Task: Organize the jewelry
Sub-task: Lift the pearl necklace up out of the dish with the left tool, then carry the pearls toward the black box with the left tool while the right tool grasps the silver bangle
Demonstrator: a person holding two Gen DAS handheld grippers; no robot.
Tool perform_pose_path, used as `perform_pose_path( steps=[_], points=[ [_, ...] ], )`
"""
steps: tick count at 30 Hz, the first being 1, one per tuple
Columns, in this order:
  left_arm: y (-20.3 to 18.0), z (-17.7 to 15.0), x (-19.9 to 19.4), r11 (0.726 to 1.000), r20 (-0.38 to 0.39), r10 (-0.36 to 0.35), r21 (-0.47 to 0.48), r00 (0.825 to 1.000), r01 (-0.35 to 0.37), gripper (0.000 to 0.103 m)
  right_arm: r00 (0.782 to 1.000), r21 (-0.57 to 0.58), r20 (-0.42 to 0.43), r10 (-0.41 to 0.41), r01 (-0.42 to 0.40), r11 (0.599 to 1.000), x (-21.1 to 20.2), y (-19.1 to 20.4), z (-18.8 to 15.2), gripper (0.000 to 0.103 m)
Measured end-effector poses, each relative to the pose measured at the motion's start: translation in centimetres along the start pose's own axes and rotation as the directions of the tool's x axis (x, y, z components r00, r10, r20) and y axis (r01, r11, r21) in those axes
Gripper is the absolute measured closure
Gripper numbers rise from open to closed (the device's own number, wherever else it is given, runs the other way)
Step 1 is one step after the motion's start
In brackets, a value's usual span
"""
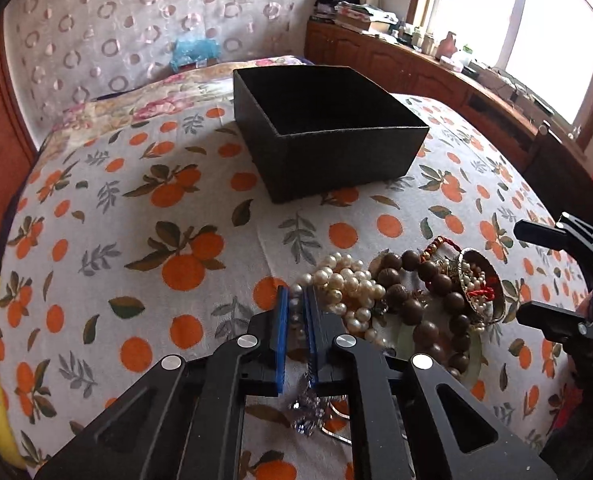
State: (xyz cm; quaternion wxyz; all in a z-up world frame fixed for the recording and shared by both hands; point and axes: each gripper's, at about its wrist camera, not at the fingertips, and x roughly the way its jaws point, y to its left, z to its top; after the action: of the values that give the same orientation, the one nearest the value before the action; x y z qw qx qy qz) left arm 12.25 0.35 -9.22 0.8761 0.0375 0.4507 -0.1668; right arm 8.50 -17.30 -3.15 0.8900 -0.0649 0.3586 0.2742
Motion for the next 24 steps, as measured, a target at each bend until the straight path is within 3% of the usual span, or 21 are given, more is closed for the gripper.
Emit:
perform_pose_path(
  steps=[4, 8, 13, 20, 24],
  points=[
    [-0.2, 0.5, -0.2, 1.000, 0.022, 0.020, -0.002, 1.000, -0.020, 0.097, 1.000, -0.001, -0.002, -0.001, 0.001, 1.000, 0.0, 0.0, 0.0, 0.021],
    [-1.1, 1.9, -3.0, 1.000, 0.110, 0.008, -0.017, 0.994, -0.006, 0.097, 1.000, -0.002, -0.012, -0.001, 0.001, 1.000, 0.2, -0.2, -0.1, 0.021],
    [-3.1, 4.3, -7.8, 1.000, 0.237, -0.004, 0.007, 0.971, 0.002, 0.097, 0.999, -0.005, -0.044, 0.029, -0.029, 1.000, 0.9, -0.4, -0.2, 0.040],
    [-4.6, 6.9, -12.1, 1.000, 0.341, -0.018, 0.027, 0.940, 0.009, 0.097, 0.995, 0.003, -0.089, 0.034, -0.034, 0.999, 2.0, -1.5, 0.2, 0.069],
    [-5.0, 7.5, -13.6, 0.999, 0.373, -0.020, 0.037, 0.927, 0.006, 0.097, 0.991, 0.008, -0.118, 0.068, -0.067, 0.998, 2.8, -2.0, 0.3, 0.076]
  ],
)
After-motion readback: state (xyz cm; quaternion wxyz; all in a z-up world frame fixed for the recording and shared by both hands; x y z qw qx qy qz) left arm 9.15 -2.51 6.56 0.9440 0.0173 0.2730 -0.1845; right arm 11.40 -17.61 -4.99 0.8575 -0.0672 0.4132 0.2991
